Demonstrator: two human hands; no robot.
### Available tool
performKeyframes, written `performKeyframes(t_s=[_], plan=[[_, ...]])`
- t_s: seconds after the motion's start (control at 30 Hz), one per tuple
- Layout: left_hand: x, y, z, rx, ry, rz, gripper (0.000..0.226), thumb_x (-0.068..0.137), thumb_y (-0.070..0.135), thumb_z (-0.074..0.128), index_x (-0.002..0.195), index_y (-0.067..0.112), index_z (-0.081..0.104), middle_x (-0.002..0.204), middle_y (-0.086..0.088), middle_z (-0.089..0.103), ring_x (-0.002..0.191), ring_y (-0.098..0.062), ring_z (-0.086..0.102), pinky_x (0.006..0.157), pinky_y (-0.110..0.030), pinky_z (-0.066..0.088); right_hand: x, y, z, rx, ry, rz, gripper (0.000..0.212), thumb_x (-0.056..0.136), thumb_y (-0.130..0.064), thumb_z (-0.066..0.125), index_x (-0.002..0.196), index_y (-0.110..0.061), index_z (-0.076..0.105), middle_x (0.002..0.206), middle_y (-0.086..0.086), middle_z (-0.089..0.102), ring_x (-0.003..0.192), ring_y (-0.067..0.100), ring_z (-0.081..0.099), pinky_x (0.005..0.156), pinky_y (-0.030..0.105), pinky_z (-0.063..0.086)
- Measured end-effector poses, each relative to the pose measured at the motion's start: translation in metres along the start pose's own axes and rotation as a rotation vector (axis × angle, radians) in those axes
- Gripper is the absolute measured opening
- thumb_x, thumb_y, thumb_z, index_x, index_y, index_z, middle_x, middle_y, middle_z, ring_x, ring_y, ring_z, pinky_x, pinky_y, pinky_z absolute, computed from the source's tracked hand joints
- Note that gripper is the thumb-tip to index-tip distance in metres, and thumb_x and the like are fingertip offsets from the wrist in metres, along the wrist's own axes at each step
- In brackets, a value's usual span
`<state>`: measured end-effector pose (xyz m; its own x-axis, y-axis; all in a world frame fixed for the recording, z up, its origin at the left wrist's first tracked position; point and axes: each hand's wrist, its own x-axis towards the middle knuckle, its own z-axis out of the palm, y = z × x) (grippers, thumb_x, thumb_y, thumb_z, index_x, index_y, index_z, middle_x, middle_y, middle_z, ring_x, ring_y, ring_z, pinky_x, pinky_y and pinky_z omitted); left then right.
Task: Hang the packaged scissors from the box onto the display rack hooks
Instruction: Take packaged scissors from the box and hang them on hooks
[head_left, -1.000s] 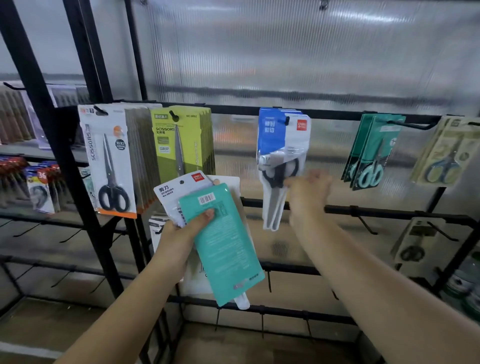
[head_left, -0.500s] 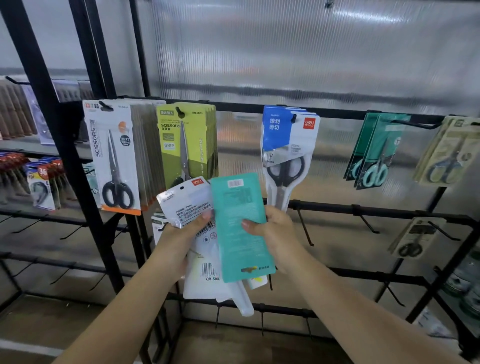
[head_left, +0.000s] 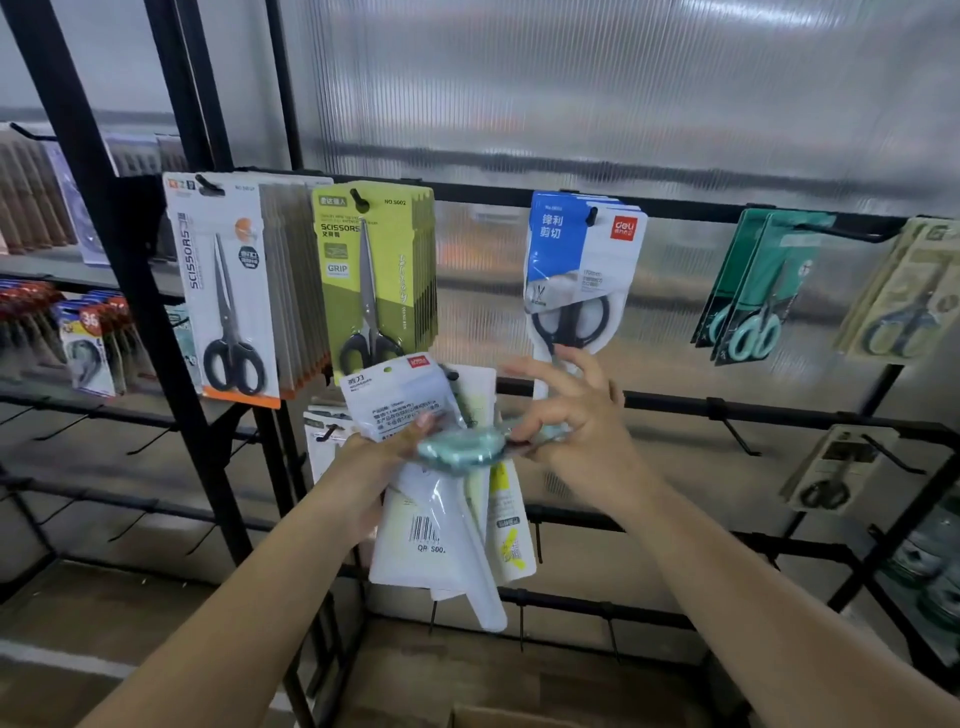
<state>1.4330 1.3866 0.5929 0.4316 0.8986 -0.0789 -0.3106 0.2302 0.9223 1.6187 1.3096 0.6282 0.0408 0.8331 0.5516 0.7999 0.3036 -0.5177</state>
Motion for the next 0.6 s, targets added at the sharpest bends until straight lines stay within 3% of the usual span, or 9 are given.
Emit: performKeyframes(t_s=[0.07, 0.13, 0.23, 0.3, 0.33, 0.37, 0.43, 0.53, 0.6], plan=[[-0.002, -0.003, -0.002, -0.057, -0.036, 0.011, 0.048, 0.056, 0.029, 0.083, 0.095, 0.008, 0.067, 0.086, -0.011, 0.074, 0.072, -0.022, 0.072, 0.055, -0.029, 0.056, -0.009, 0.010, 0.005, -0.058, 0.037, -0.012, 0.032, 0.062, 0.002, 0.078, 0.066, -0.030, 0.072, 0.132, -0.033, 0.031, 0.135, 0.009, 0.010, 0.109, 0.044, 0.004], [-0.002, -0.008, -0.004, -0.065, -0.078, 0.025, 0.078, 0.029, 0.034, 0.096, 0.096, 0.007, 0.068, 0.092, -0.013, 0.074, 0.076, -0.025, 0.072, 0.057, -0.031, 0.056, -0.014, 0.016, 0.007, -0.093, 0.081, 0.007, 0.036, 0.068, 0.004, 0.073, 0.069, -0.032, 0.073, 0.141, -0.023, 0.024, 0.137, 0.012, 0.005, 0.109, 0.046, 0.002], [-0.001, -0.017, -0.007, -0.024, -0.106, 0.027, 0.090, 0.018, 0.032, 0.097, 0.099, 0.005, 0.068, 0.097, -0.015, 0.073, 0.080, -0.026, 0.071, 0.060, -0.031, 0.057, -0.021, 0.012, 0.010, -0.054, 0.096, 0.106, 0.044, 0.080, 0.001, 0.066, 0.084, -0.043, 0.067, 0.147, -0.022, 0.011, 0.142, 0.016, 0.004, 0.112, 0.030, 0.010], [-0.002, -0.023, -0.005, 0.005, -0.086, 0.022, 0.084, 0.024, 0.027, 0.098, 0.099, 0.005, 0.068, 0.100, -0.015, 0.072, 0.082, -0.025, 0.071, 0.062, -0.031, 0.057, -0.025, 0.007, 0.014, 0.319, 0.047, 0.237, 0.045, 0.085, 0.004, 0.061, 0.078, -0.038, 0.072, 0.149, -0.019, 0.022, 0.137, 0.012, 0.026, 0.101, 0.013, 0.036], [-0.001, -0.025, -0.005, 0.017, -0.073, 0.022, 0.073, 0.035, 0.020, 0.096, 0.101, 0.004, 0.068, 0.101, -0.016, 0.072, 0.082, -0.025, 0.071, 0.063, -0.031, 0.058, -0.027, 0.006, 0.017, 0.525, 0.020, 0.310, 0.040, 0.088, 0.006, 0.057, 0.088, -0.032, 0.072, 0.145, -0.012, 0.037, 0.129, 0.012, 0.043, 0.087, 0.013, 0.048], [-0.001, -0.028, -0.004, 0.021, -0.062, 0.025, 0.060, 0.048, 0.012, 0.091, 0.103, 0.004, 0.067, 0.103, -0.016, 0.071, 0.083, -0.025, 0.071, 0.064, -0.031, 0.058, -0.030, 0.006, 0.018, 0.644, 0.002, 0.389, 0.038, 0.091, 0.006, 0.052, 0.098, -0.027, 0.070, 0.135, -0.005, 0.051, 0.114, 0.012, 0.058, 0.075, 0.012, 0.051], [-0.002, -0.033, 0.000, 0.020, -0.031, 0.023, 0.047, 0.060, 0.002, 0.076, 0.105, 0.002, 0.066, 0.104, -0.017, 0.071, 0.083, -0.024, 0.071, 0.065, -0.031, 0.058, -0.034, 0.008, 0.016, 0.717, -0.045, 0.519, 0.040, 0.094, 0.007, 0.045, 0.109, -0.024, 0.065, 0.120, 0.002, 0.063, 0.091, 0.003, 0.067, 0.067, 0.013, 0.052], [-0.001, -0.041, 0.006, 0.041, -0.046, 0.025, 0.047, 0.060, 0.001, 0.070, 0.107, 0.003, 0.065, 0.105, -0.016, 0.071, 0.086, -0.026, 0.070, 0.068, -0.033, 0.059, -0.037, 0.019, 0.006, 0.801, -0.081, 0.621, 0.047, 0.091, 0.013, 0.041, 0.112, -0.021, 0.066, 0.113, 0.000, 0.066, 0.091, 0.004, 0.067, 0.072, 0.019, 0.055], [-0.001, -0.045, 0.015, 0.070, -0.080, 0.014, 0.049, 0.060, 0.000, 0.072, 0.108, 0.002, 0.065, 0.102, -0.015, 0.072, 0.086, -0.026, 0.070, 0.069, -0.033, 0.059, -0.041, 0.029, -0.005, 0.866, -0.072, 0.696, 0.056, 0.087, 0.017, 0.038, 0.106, -0.024, 0.071, 0.113, 0.001, 0.069, 0.100, 0.014, 0.067, 0.089, 0.032, 0.053]])
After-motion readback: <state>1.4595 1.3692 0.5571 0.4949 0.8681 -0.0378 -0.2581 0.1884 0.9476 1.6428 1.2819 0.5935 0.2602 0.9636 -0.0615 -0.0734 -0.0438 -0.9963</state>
